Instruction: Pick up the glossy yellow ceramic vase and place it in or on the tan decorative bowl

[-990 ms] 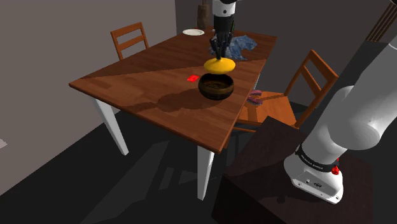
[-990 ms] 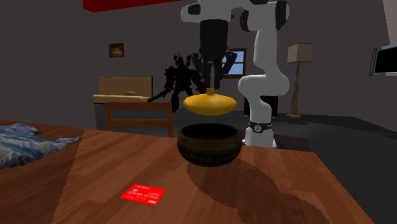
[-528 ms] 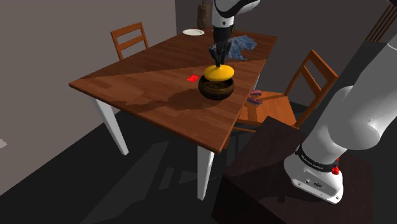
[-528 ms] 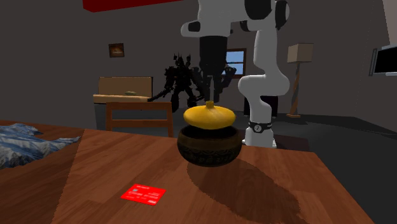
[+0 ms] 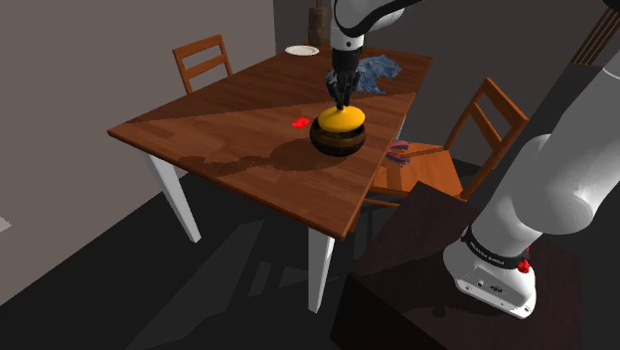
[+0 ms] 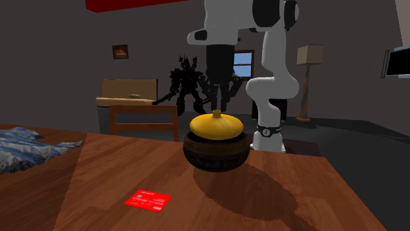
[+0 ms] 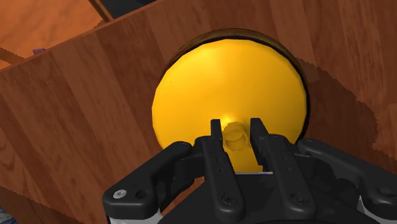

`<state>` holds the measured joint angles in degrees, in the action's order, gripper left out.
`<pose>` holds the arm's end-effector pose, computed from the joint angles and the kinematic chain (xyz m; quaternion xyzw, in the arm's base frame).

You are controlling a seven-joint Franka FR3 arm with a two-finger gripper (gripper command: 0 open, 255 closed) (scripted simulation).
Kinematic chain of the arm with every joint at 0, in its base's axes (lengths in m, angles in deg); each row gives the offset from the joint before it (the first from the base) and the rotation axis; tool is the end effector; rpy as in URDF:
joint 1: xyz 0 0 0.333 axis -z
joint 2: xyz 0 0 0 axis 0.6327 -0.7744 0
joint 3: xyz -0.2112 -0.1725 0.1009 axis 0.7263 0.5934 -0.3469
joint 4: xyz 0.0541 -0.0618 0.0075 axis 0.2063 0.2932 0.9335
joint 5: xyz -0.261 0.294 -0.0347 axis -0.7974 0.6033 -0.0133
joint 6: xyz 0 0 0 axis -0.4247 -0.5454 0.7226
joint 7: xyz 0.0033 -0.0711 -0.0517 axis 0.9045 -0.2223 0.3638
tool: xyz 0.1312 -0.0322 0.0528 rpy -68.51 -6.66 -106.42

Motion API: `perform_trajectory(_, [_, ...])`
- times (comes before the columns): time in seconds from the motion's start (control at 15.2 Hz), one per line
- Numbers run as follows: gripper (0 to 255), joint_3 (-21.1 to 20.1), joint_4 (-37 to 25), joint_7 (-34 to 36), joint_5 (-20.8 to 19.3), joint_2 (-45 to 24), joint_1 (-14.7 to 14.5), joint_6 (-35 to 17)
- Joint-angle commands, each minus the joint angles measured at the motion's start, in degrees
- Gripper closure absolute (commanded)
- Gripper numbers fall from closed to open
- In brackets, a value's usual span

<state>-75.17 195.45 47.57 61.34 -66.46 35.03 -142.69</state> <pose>0.5295 -0.0533 0.3922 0.9985 -0.0436 -0.0244 0.0217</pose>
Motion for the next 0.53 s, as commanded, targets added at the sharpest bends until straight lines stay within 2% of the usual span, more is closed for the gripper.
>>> perform_trajectory(0.0, [255, 0.00, 0.01, 0.00, 0.00, 0.01, 0.00, -0.02])
perform_trajectory(0.07, [255, 0.00, 0.01, 0.00, 0.00, 0.01, 0.00, -0.02])
perform_trajectory(0.13, [0, 0.00, 0.00, 0.00, 0.00, 0.01, 0.00, -0.02])
perform_trajectory(0.46, [0, 0.00, 0.00, 0.00, 0.00, 0.01, 0.00, -0.02])
